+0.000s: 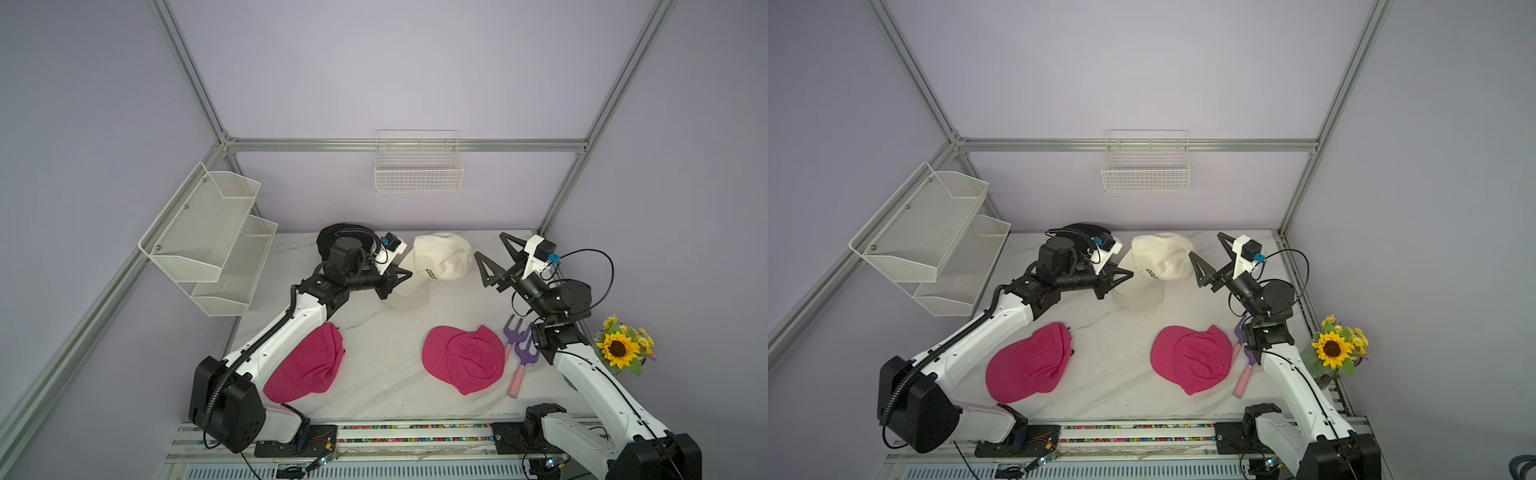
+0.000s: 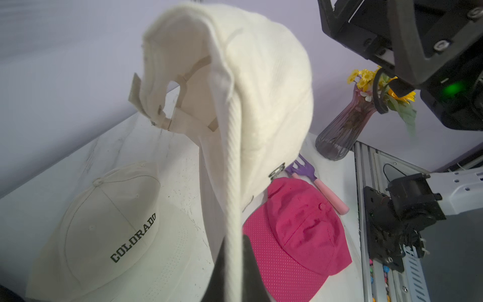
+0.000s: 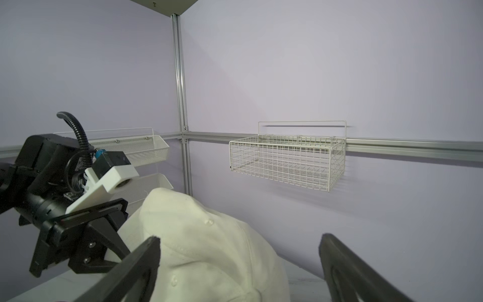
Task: Stack the baseball caps by color
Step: Pick up the baseball cap from the center of the board.
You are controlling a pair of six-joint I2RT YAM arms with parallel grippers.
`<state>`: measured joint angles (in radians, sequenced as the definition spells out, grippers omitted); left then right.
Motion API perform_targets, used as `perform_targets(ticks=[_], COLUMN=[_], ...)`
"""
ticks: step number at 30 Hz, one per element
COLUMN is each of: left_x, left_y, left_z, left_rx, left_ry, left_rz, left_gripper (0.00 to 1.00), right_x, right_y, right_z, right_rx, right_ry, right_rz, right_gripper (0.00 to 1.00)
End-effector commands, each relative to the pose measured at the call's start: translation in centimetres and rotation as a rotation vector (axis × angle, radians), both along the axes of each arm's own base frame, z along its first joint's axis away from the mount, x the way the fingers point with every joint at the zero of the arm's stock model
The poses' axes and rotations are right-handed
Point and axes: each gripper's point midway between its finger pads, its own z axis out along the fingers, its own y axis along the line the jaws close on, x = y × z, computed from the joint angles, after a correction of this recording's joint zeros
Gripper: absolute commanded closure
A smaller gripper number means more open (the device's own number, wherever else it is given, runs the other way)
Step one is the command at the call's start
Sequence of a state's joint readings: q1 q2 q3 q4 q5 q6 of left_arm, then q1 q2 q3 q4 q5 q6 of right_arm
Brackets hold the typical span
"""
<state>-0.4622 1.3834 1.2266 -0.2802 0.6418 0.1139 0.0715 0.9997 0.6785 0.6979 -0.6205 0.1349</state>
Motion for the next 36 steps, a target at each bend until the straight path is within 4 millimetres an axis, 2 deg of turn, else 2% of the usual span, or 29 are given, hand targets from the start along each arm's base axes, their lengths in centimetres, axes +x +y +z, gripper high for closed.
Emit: perform_targets(ticks=[1,7,10,16,19,28,31,33,34,36], left_x=[-2.2,-3.1,-3.6,-3.5,-3.3,-2.9,-2.3,-2.0,-1.1,-0.3], left_y=[0.6,1.2,1.0,0.6,0.4,-0.3,-0.4,-0.3,-0.5,-0.4], left_z=[2.6,4.6,5.2,5.7,6.0,5.5,4.9,4.7,3.3,2.7], left_rx=[0.057,0.041,0.029,0.011,0.002,-0.030,-0.017,-0.005,0.014,0.032], left_ry=[-0.135,-0.183,-0.194,-0.199,-0.199,-0.172,-0.180,-0.198,-0.171,-0.170], left_rz=[-0.117,-0.161,-0.189,-0.213,-0.216,-0.251,-0.240,-0.229,-0.222,-0.204], left_gripper=[1.00,1.00,1.00,1.00,1.00,1.00,1.00,1.00,1.00,1.00], right_x=[-1.4,0.0,0.5,-2.2,-2.3,-3.0,-2.9,-3.2,-3.5,-3.9], right_y=[1.5,2.0,2.1,4.3,4.3,5.0,5.4,5.6,5.7,5.9], right_z=[-0.5,-3.1,-3.7,-5.5,-6.1,-6.2,-6.4,-6.5,-6.5,-6.4], right_rx=[-0.151,-0.206,-0.206,-0.275,-0.277,-0.253,-0.262,-0.268,-0.271,-0.277], right_ry=[-0.050,-0.004,-0.002,-0.017,-0.012,0.007,0.013,0.014,0.012,0.007], right_rz=[0.119,0.154,0.160,0.386,0.393,0.485,0.505,0.540,0.559,0.587], right_gripper=[0.03,0.03,0.03,0.03,0.03,0.07,0.12,0.19,0.25,0.46])
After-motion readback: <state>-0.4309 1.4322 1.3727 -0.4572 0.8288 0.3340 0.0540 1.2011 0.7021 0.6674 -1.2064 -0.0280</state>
